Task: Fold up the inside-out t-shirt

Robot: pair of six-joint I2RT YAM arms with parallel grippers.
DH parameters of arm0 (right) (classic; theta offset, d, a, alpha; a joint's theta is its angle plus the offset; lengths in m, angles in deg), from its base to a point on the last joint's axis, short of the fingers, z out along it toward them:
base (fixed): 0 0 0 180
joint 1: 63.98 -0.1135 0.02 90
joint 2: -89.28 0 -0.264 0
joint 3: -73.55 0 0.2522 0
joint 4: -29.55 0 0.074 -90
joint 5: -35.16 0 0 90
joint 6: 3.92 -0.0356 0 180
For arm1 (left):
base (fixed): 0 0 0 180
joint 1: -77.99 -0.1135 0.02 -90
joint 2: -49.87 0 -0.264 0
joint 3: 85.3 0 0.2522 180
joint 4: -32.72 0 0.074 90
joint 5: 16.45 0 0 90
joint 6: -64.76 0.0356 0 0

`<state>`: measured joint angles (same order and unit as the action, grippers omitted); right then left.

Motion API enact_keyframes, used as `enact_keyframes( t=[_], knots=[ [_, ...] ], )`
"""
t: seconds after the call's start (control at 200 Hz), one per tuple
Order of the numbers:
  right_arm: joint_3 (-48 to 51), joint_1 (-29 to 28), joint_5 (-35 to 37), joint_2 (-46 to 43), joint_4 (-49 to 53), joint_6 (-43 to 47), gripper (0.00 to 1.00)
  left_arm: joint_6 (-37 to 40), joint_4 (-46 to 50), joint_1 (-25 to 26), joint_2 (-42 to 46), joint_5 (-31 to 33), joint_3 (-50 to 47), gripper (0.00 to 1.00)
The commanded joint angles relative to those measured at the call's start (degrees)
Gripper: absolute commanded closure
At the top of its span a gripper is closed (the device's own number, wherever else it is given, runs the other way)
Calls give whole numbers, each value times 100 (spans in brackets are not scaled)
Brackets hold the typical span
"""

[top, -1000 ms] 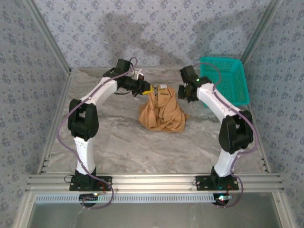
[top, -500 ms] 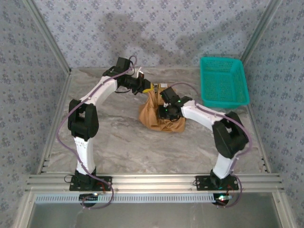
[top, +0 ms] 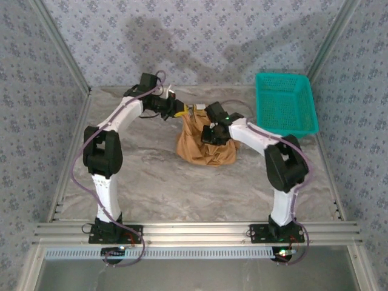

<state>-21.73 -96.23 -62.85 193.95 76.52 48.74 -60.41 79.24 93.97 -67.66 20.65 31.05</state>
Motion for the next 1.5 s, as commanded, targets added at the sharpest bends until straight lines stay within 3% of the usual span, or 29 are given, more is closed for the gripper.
enact_keyframes(
  t=[0.0,0.26,0.425,0.58,0.67,0.74,0.815,0.904,1.079,1.249,1.494],
  knots=[
    [-517,-63,-651,-1362,621,257,100,12,-50,-304,178,-19,36,100],
    [-224,178,-2275,-2811,-707,-661,100,-313,-471,-474,-509,-149,36,100],
    [105,974,-2845,-3173,-1337,-1186,100,-184,-472,-483,-834,-83,-67,100],
    [223,1413,-2161,-2728,-702,-818,100,35,-295,-458,-707,252,-189,95],
    [227,1604,-1336,-2060,-283,-504,100,244,-103,-439,-307,851,-396,77],
    [-105,1650,-918,-1397,403,-106,67,438,85,-397,160,1575,-671,60],
    [-402,1608,-231,-939,796,86,54,578,280,-321,693,2398,-1065,48],
    [-338,1335,244,-884,826,303,52,545,122,-240,1345,2827,-1784,47],
    [-310,554,500,-684,811,389,52,265,-441,106,2026,2726,-3081,47],
    [-781,150,622,268,1091,568,50,63,-899,642,1867,2731,-3698,45],
    [-1904,45,429,1706,1424,738,46,-142,-1269,869,1317,2870,-3686,42]
  ],
)
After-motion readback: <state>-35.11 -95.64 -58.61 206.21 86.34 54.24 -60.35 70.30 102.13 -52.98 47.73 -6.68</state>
